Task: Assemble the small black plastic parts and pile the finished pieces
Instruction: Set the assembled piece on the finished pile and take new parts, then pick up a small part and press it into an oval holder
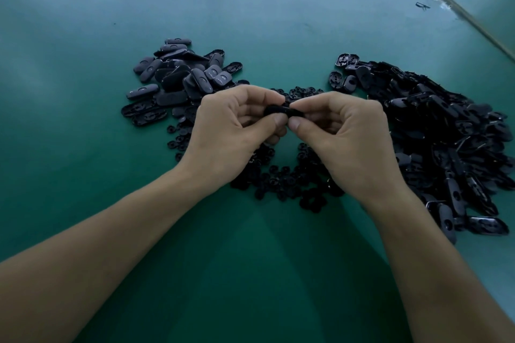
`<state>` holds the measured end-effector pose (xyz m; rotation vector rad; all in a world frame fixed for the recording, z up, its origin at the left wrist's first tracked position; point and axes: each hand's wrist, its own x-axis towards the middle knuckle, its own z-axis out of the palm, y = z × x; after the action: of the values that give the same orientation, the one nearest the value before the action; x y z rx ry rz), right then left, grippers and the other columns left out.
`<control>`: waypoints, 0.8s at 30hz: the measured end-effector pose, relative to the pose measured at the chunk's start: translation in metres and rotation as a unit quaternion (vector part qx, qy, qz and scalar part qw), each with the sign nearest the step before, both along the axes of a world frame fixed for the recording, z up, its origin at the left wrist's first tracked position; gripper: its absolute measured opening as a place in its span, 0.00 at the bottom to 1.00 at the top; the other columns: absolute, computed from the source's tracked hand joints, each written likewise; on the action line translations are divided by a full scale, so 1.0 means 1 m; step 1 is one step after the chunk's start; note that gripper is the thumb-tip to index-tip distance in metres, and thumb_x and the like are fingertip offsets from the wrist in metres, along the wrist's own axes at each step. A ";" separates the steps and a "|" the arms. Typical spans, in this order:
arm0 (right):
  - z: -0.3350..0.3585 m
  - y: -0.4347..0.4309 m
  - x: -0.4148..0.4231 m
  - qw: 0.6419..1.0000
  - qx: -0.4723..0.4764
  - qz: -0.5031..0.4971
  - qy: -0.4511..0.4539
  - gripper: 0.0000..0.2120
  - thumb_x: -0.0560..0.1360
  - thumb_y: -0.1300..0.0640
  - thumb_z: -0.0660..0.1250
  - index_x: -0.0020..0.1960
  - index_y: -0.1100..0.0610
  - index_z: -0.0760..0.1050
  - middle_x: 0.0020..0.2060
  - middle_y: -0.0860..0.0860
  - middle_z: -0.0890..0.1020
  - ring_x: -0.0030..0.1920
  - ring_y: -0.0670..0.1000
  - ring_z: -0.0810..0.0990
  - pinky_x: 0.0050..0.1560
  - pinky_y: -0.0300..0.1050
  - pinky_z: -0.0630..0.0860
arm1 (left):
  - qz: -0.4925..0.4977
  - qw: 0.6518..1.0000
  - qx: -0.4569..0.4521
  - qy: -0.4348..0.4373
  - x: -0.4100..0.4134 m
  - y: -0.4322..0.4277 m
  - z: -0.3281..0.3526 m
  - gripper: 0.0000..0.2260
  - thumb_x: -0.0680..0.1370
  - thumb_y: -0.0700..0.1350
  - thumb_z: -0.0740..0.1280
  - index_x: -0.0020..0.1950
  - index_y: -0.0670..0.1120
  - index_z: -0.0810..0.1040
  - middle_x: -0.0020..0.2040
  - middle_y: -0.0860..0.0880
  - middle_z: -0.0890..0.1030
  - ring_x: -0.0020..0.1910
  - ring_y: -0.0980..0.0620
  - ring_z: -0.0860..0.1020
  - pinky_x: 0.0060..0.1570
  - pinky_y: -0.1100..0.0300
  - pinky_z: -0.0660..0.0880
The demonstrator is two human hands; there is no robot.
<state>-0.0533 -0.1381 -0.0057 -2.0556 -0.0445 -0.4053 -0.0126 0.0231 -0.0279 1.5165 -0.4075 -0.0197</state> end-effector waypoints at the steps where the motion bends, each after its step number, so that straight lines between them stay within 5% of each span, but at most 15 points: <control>1: -0.001 0.000 0.000 1.000 0.005 0.002 0.002 0.07 0.73 0.61 0.76 0.49 0.53 0.84 0.40 0.44 0.86 0.42 0.42 0.85 0.48 0.39 0.81 | 0.000 1.000 -0.001 0.003 0.000 0.000 0.000 0.10 0.74 0.32 0.73 0.50 0.45 0.82 0.39 0.48 0.86 0.37 0.53 0.85 0.40 0.62 0.81; 14: -0.003 0.007 0.002 1.000 -0.001 -0.015 0.028 0.07 0.75 0.60 0.72 0.43 0.49 0.80 0.35 0.43 0.84 0.37 0.41 0.82 0.41 0.38 0.79 | 0.017 1.000 0.015 0.004 0.001 0.002 0.000 0.09 0.73 0.33 0.75 0.49 0.45 0.83 0.39 0.47 0.86 0.37 0.50 0.86 0.43 0.60 0.83; 24: 0.001 0.007 0.000 0.999 0.038 0.011 0.030 0.07 0.74 0.62 0.74 0.45 0.50 0.82 0.38 0.45 0.86 0.41 0.43 0.85 0.47 0.41 0.81 | 0.017 1.000 -0.023 0.013 0.002 0.005 -0.002 0.09 0.73 0.31 0.75 0.46 0.45 0.83 0.37 0.48 0.86 0.36 0.49 0.86 0.40 0.59 0.83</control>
<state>-0.0529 -0.1309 -0.0050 -1.9900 -0.0155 -0.3257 -0.0104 0.0282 -0.0303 1.4769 -0.3581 -0.0031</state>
